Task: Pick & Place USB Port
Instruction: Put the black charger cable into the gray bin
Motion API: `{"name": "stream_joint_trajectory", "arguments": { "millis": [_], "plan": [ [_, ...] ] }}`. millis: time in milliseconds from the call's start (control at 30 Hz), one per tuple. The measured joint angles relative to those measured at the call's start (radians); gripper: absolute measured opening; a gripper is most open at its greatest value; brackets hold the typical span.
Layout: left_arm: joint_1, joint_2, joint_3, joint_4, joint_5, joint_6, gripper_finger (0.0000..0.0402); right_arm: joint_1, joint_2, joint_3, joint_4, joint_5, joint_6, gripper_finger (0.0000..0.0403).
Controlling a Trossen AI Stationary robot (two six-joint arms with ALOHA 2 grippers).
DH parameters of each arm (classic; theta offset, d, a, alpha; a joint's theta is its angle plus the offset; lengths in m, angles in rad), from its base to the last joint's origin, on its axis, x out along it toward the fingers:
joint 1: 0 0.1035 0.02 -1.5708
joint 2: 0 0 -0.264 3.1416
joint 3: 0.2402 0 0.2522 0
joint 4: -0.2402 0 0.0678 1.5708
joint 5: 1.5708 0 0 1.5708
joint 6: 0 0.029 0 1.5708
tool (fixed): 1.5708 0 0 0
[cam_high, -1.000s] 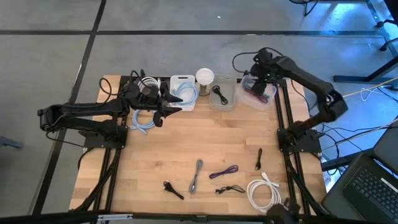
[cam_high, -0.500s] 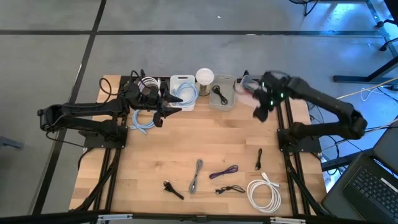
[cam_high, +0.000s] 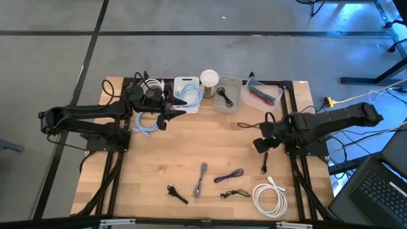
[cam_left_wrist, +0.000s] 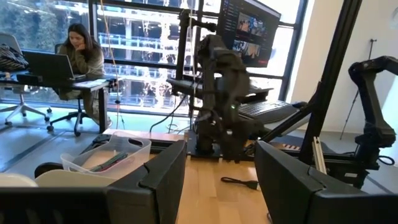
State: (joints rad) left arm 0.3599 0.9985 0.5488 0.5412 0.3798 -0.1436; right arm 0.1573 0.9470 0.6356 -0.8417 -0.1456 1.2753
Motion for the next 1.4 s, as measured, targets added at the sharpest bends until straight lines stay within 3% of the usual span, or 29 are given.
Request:
{"name": "stream_joint_trajectory", "arguments": {
  "millis": [167, 600, 1067, 1200, 1400],
  "plan": [
    [0.0, 0.0, 0.0, -0.018, 0.0, 0.0, 0.0182, 0.116, 0.052, -0.065, 0.065, 0.098, 0.183, 0.0164],
    [0.0, 0.0, 0.0, -0.054, 0.0, 0.0, 0.0182, 0.272, 0.197, -0.089, 0.076, 0.112, 0.487, 0.0164],
    [0.0, 0.0, 0.0, -0.054, 0.0, 0.042, 0.0182, 0.345, 0.359, -0.089, 0.137, 0.115, 0.517, 0.0162],
    [0.0, 0.0, 0.0, -0.052, 0.0, 0.042, 0.0182, 0.345, 0.383, -0.086, 0.145, 0.129, 0.487, 0.0127],
    [0.0, 0.0, 0.0, -0.052, 0.0, 0.042, 0.0182, 0.346, 0.383, -0.086, 0.148, 0.161, 0.441, 0.002]
  ]
}}
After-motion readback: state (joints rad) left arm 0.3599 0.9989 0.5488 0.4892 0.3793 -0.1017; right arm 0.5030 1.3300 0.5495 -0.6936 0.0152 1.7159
